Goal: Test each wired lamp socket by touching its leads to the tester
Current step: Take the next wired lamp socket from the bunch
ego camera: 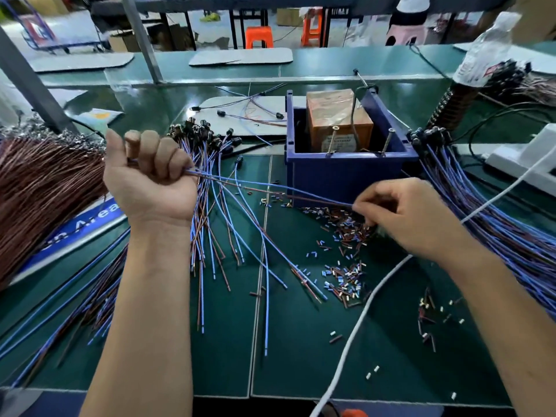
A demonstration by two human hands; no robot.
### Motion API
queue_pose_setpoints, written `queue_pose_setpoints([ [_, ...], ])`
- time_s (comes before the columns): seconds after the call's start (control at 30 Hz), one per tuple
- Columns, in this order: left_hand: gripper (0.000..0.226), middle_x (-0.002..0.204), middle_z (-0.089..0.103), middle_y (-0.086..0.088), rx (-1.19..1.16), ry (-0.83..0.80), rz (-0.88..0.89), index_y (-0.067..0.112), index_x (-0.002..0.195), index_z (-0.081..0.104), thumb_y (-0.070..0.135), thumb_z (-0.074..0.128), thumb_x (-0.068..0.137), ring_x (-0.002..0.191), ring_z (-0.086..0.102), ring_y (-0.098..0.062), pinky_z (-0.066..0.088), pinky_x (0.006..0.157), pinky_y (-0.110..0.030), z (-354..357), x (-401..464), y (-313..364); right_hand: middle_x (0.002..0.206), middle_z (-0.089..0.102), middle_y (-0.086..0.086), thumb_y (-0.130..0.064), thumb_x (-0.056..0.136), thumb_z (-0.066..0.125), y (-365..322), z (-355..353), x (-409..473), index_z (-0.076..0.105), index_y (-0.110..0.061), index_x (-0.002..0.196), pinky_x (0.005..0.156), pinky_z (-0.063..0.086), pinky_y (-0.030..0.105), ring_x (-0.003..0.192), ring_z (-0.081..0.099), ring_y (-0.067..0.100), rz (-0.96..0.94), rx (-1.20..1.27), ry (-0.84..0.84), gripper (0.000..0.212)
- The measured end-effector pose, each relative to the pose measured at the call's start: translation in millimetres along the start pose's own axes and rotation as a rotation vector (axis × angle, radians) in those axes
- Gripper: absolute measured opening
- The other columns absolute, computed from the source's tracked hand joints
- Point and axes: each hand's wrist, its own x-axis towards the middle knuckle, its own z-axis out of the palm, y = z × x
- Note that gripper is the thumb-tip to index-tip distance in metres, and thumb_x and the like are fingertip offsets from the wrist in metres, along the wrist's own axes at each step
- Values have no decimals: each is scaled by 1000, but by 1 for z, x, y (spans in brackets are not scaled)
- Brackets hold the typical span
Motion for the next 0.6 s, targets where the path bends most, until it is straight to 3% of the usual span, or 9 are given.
queue_pose_setpoints([
  [0.07,46,56,20,7,193,-96,3,19,73,45,44,39,110,45,14,-9,16,40,-23,6,-6,-12,64,70,-10,-22,95,75,11,6,-6,76,-23,84,63,49,15,61,65,3,15,46,170,11],
  [0.13,43,58,21,5,531,-240,34,19,74,49,42,41,110,46,16,-9,17,41,-23,15,-17,-35,67,69,-10,-20,96,74,11,12,-9,76,-19,87,64,48,15,63,65,5,-42,85,319,10],
  [0.23,31,65,46,2,1226,-573,388,11,81,66,28,55,105,53,40,-13,32,49,-28,21,-44,-81,72,70,-8,-20,99,72,4,17,-10,76,-15,89,66,49,17,66,66,9,-176,85,346,12],
  [0.3,25,89,65,-1,1516,-825,578,5,97,74,22,58,105,78,61,-17,48,66,-34,17,-65,-111,77,72,-6,-22,101,70,2,19,-10,76,-13,92,69,51,23,71,67,10,-222,100,287,15],
  [0.37,25,111,67,-5,1614,-919,566,6,119,72,23,59,105,100,66,-22,54,81,-37,14,-77,-130,82,73,-5,-20,103,67,1,22,-12,76,-11,93,71,51,26,76,69,8,-259,133,266,16],
  [0.43,33,116,69,-3,1656,-929,477,9,130,65,30,58,105,104,68,-24,55,82,-42,13,-80,-139,83,74,-9,-17,101,67,2,22,-14,75,-15,92,71,51,21,77,70,5,-247,199,304,13],
  [0.5,33,109,73,-1,1658,-927,363,11,129,62,33,58,105,97,71,-24,55,79,-44,10,-80,-141,81,75,-13,-18,98,72,3,20,-14,75,-23,92,71,51,15,77,70,2,-187,300,354,8],
  [0.6,17,95,74,2,1554,-850,316,12,114,66,24,61,104,85,72,-17,57,72,-42,4,-79,-142,75,76,-7,-25,93,78,5,21,-12,78,-21,86,63,55,21,67,72,8,-97,424,359,8],
])
